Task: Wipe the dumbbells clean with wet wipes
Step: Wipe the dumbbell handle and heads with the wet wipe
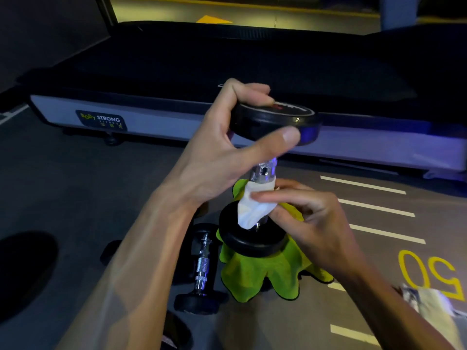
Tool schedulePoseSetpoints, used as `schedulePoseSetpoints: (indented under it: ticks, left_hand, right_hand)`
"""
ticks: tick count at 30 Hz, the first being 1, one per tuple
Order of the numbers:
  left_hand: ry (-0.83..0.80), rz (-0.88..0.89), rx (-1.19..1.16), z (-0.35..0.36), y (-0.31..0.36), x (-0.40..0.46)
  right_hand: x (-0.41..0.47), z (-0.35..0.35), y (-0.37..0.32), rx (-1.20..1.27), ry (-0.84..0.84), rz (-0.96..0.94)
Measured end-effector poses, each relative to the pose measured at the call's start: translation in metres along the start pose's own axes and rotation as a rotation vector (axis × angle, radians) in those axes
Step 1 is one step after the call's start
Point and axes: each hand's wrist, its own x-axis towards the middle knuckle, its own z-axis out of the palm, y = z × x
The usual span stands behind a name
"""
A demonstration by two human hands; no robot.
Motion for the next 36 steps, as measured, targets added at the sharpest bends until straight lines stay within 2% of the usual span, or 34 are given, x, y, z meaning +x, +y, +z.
schedulePoseSetpoints:
  ticks: [3, 6, 11, 16, 23, 27, 30, 34, 36]
  left_hand:
    - [0.0, 0.013, 0.133, 0.002, 0.006, -0.005]
    - [0.081, 0.054, 0.23, 0.006, 0.013, -0.007]
    - [0.207, 0.088, 0.196, 0.014, 0.012, -0.008]
    - [0.26, 0.134, 0.139, 0.021, 0.019, -0.008]
    - [0.147, 0.077, 0.08, 0.031, 0.009, 0.0]
    - [0.088, 0.037, 0.036, 0.026, 0.011, 0.004]
    - [0.095, 0.032, 0.057, 0.025, 0.012, 0.002]
    - [0.128, 0.073, 0.054, 0.029, 0.01, -0.002]
    - [0.127, 0.084, 0.049, 0.03, 0.01, -0.003]
  right_hand:
    - [-0.003, 0.0, -0.001, 0.045, -0.018, 0.012]
    - [-0.004, 0.004, -0.003, 0.055, 0.001, 0.014]
    - [-0.006, 0.01, -0.005, 0.032, 0.074, 0.003]
    - [-0.012, 0.006, -0.018, 0.026, 0.125, -0.016]
    - [-0.021, -0.003, -0.01, -0.095, 0.121, -0.016]
    - [-0.026, -0.006, -0.008, -0.261, 0.115, -0.046]
    - [-0.032, -0.007, -0.007, -0.329, 0.085, -0.033]
    - [-0.034, -0.012, -0.004, -0.284, 0.047, 0.028]
    - [-0.03, -0.011, -0.006, -0.418, 0.082, -0.002]
